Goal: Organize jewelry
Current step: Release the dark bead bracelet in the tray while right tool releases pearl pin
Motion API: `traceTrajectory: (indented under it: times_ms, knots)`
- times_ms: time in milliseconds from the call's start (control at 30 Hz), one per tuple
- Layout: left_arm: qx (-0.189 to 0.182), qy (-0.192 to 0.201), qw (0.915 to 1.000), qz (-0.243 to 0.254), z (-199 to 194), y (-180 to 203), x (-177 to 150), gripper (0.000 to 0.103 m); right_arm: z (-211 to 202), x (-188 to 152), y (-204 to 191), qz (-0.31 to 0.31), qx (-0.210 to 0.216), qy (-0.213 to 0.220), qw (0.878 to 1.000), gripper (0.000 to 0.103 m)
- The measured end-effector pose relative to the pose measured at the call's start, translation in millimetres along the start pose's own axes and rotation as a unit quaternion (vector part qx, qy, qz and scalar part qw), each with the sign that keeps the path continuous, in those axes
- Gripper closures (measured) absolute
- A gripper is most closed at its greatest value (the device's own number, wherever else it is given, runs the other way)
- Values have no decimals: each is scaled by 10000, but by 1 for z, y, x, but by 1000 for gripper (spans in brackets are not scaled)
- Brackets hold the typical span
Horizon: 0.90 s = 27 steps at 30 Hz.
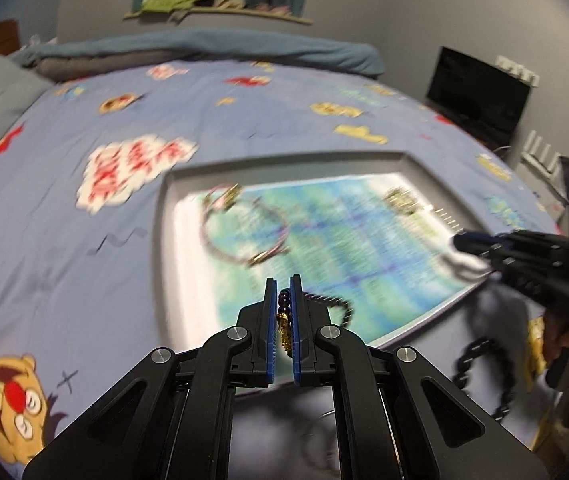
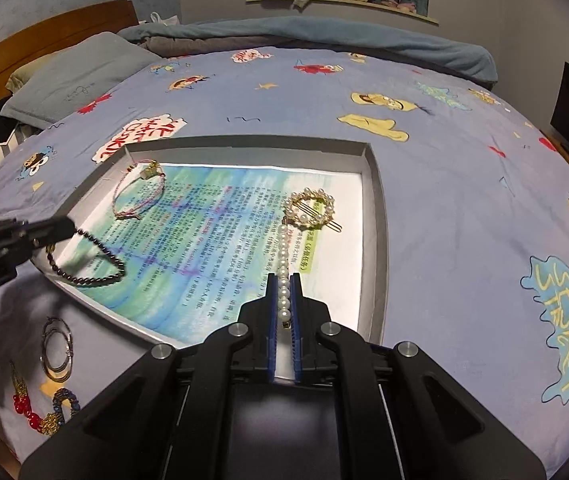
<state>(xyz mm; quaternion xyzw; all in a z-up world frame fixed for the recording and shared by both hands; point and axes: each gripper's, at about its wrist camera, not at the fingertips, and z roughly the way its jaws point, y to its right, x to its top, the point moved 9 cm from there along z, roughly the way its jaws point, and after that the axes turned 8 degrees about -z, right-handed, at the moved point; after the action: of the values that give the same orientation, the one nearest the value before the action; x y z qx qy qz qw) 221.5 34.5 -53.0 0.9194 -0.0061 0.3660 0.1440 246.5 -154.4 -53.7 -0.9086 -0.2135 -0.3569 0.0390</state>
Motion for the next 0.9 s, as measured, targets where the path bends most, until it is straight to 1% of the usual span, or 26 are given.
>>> traceTrajectory:
  times_ms: [67,133,233,367,433,467,500,533,600,633,667,733,767,833,867,900]
  knots:
    - [209,-90,9997,7,6,-10,-6,96,4,-2,2,54,6,-68,10000,97]
    - [299,-116,9995,48,8,-17,-10,96,7,-3,4,99,30,-120,9999,97]
    - [411,-69,9991,104,9,-19,-11,96,10,-5,4,105,26,-186,9998,97]
    - [470,-63,9986,228,10,-15,-9,95,11,-5,4,166,36,-261,9995,97]
    - [518,-46,9982,308,9,-14,-9,88,12,-6,4,139,15,-295,9995,97]
    - [543,-23,9980,333,8,-13,-9,79,13,-6,4,124,7,-316,9994,97]
    - [549,0,9979,348,7,-12,-8,74,13,-7,3,113,-8,-321,9994,97]
    - [529,13,9979,362,6,-11,-8,73,13,-7,4,131,1,-307,9994,97]
    - [531,26,9979,382,5,-9,-7,64,13,-7,4,140,14,-307,9994,96]
    - [539,39,9978,395,4,-9,-7,64,12,-7,4,146,13,-306,9994,94]
    - [533,42,9977,405,4,-8,-7,63,11,-6,4,157,31,-280,9995,87]
    - [522,62,9978,415,1,-6,-6,62,6,-4,3,200,131,-196,9995,78]
    - [513,73,9978,415,-1,-5,-5,61,3,-4,2,216,141,-157,9995,71]
    - [498,115,9979,407,-6,-4,-4,54,-6,-2,2,209,85,-18,9997,63]
    - [486,146,9979,410,-10,-3,-4,48,-13,-1,2,219,89,72,9997,58]
    - [483,208,9977,429,-16,-2,-4,45,-18,-1,2,248,106,128,9996,55]
